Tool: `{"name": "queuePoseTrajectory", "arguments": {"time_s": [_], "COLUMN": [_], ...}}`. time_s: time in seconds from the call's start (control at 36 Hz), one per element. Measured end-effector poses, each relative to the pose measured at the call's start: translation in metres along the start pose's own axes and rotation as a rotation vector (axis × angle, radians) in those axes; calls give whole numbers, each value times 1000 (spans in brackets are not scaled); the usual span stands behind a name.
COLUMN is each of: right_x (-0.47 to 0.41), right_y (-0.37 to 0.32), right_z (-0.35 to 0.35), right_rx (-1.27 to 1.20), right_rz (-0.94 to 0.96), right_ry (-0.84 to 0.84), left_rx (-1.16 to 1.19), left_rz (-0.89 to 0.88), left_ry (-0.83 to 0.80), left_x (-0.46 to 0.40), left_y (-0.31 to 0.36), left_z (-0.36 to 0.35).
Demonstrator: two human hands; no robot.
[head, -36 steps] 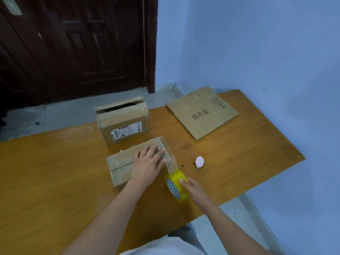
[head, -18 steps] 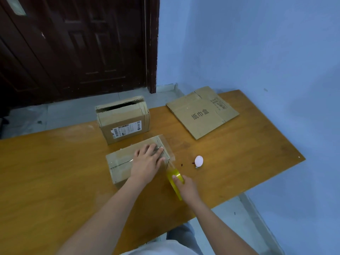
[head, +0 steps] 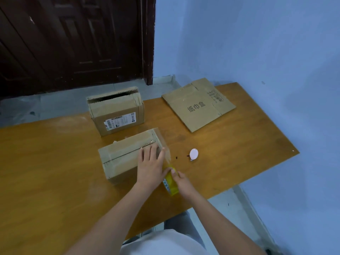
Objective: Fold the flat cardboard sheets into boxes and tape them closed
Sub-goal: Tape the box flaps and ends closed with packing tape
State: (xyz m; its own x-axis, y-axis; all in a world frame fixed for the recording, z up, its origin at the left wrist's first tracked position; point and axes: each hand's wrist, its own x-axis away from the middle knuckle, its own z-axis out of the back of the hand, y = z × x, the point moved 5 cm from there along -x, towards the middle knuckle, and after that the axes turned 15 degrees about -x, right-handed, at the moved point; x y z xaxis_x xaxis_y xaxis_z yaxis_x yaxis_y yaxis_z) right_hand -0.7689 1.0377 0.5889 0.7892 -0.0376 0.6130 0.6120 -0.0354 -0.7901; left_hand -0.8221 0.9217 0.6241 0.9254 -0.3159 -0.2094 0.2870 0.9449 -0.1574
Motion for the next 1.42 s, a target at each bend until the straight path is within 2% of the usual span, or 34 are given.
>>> {"name": "queuePoseTrajectory", "arguments": {"time_s": [0.28,0.44,0.53,0.58,0.64,0.67,0.75,0.81,0.86,0.97,1.08,1.17,1.25,1.42], "right_x": [-5,-19,-36,-55,-75,-84,-108,-115,-117,-115,-99,-80,-59,-35], "right_y": [12,10,-9,-26,-35,-37,-37,-33,-32,-37,-52,-60,-68,-74], "right_z": [-1,9,32,59,85,94,103,101,99,101,91,77,62,42], "right_rx": [-89,-22,-14,111,359,455,706,854,895,668,175,-124,-216,-143], "right_rz": [-14,-122,-1,106,77,40,-20,13,73,111,120,116,163,252], "right_ry": [77,-36,77,299,488,514,390,295,272,307,280,192,96,27], "left_rx": [-37,-38,-49,-56,-68,-75,-84,-85,-87,-79,-76,-63,-57,-22], "left_rz": [14,36,35,36,30,25,16,18,23,27,24,24,21,21], "left_ry": [46,66,76,72,57,49,21,13,19,35,52,63,53,44], "left_x": [2,-2,-3,-3,-2,-2,-1,-1,-2,-2,-2,-1,-1,-2], "left_y": [1,-2,-1,-1,-1,-2,-2,-2,-2,-2,-2,-2,-2,-2], "left_z": [-5,-5,-4,-4,-5,-6,-9,-10,-9,-8,-8,-8,-9,-8]}}
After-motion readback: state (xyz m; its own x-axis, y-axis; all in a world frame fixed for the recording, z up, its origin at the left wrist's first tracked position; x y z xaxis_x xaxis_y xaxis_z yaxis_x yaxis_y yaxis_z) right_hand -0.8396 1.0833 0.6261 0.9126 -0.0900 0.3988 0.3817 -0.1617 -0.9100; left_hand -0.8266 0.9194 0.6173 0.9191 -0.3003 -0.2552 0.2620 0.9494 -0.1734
